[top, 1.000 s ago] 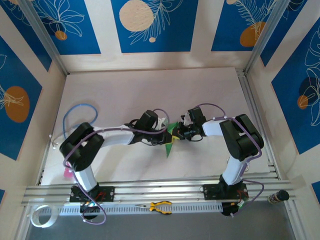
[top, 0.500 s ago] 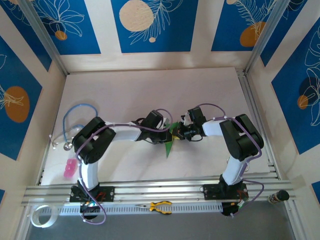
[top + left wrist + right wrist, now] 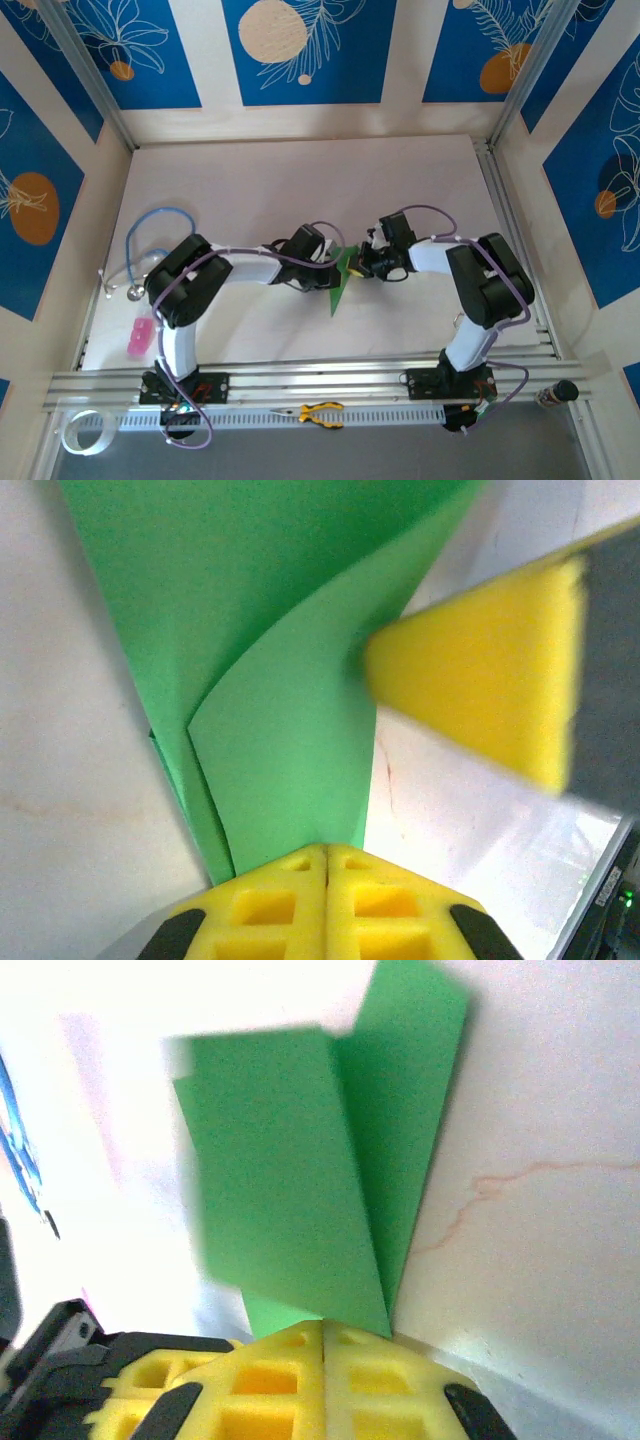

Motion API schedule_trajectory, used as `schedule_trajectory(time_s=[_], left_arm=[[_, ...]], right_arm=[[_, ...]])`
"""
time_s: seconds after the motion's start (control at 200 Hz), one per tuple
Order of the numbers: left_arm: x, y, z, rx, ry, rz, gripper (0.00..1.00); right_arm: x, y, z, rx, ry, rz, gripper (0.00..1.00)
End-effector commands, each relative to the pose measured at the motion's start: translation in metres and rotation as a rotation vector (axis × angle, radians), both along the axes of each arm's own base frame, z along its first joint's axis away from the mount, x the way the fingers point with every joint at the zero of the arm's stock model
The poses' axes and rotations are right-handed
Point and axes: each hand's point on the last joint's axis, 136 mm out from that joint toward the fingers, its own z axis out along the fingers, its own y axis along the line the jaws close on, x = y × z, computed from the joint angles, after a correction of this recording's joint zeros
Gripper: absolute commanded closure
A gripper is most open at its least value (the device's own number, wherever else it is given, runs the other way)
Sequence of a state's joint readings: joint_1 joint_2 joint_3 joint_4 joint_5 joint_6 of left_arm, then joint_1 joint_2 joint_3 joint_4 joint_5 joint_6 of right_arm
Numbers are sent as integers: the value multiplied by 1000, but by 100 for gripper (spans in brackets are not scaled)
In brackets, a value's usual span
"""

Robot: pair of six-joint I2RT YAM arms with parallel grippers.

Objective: Fold a paper plane with a square sheet of paper (pick it up from the middle)
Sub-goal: Fold the wing for the fifth time at the center of the table.

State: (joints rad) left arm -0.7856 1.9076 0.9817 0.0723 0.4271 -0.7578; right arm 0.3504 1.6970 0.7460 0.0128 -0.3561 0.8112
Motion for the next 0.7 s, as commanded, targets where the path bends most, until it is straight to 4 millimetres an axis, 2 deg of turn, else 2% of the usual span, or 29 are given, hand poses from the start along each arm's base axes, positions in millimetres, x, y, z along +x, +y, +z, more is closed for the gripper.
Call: schedule_trajectory(time_s=[0.0,0.205,0.355,0.53,0.695], left_arm=[[-49,46,-54,192,145,-62,100],[-70,46,-54,157,153,-161,100],[-75,49,-53,154,156,-187,100],[-75,48,-52,145,151,-185,100],[-74,47,-52,146,151,-181,100]], right_arm=[[2,-10,19,-16,-49,-11,95],[-10,-26,30,-25,-104,-36,94],[-23,-30,36,-6,-139,-29,94],[-32,-16,40,49,-161,33,96],[-29,1,39,48,-178,90,98]])
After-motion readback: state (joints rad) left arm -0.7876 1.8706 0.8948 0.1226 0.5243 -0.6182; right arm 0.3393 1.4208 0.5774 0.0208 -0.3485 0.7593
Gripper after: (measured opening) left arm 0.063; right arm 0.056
